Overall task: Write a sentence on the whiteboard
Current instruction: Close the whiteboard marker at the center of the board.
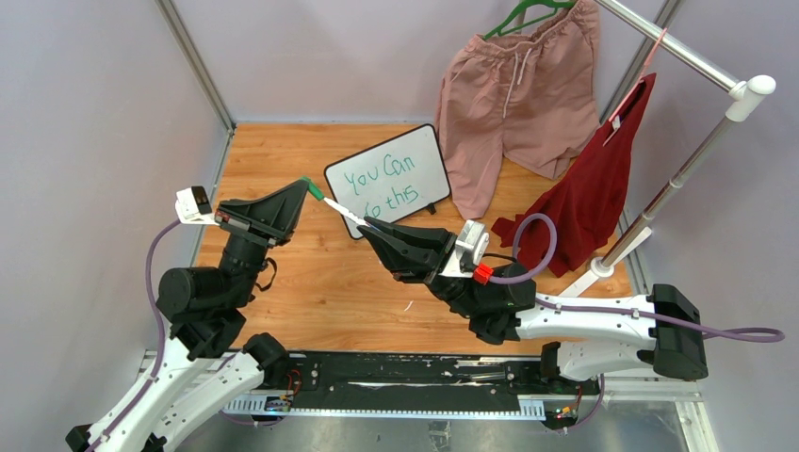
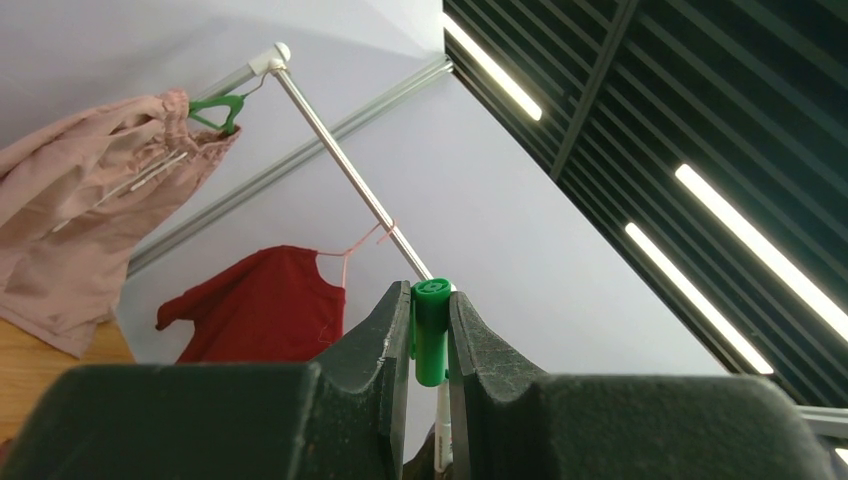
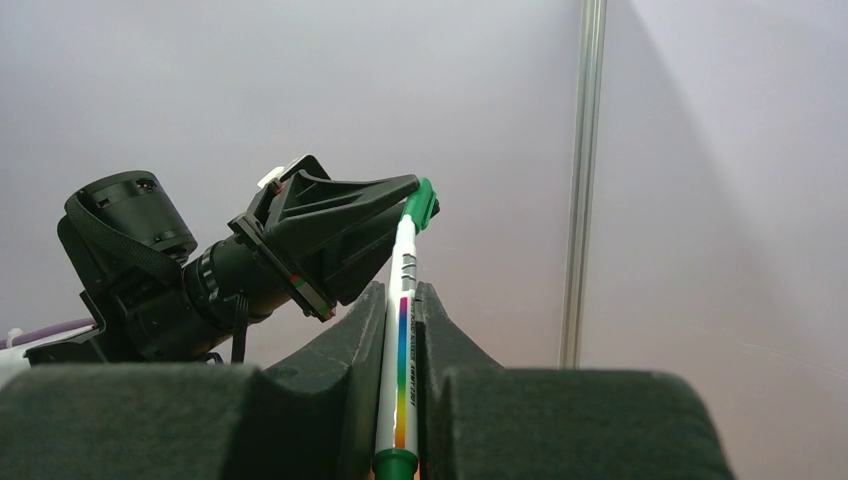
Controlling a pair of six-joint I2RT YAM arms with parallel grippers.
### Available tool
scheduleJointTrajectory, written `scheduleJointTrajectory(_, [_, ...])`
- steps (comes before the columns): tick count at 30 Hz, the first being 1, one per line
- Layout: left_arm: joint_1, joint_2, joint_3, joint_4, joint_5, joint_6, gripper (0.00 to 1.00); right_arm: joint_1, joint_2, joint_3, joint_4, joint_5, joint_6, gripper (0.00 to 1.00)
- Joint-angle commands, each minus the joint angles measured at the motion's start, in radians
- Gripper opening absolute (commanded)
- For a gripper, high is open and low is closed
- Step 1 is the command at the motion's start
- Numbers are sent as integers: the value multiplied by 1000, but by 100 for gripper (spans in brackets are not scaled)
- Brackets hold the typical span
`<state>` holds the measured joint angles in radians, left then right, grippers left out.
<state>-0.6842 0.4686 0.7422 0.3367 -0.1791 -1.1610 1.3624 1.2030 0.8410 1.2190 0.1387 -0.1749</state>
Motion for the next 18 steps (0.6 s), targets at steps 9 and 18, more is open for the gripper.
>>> scheduleJointTrajectory(9, [-6,-17,-2,25,-18,11,0,-8,-8,16,36,-11,29,0])
scheduleJointTrajectory(18, [-6,-17,9,25,-12,15,0,-8,-6,20,27,-14,32,0])
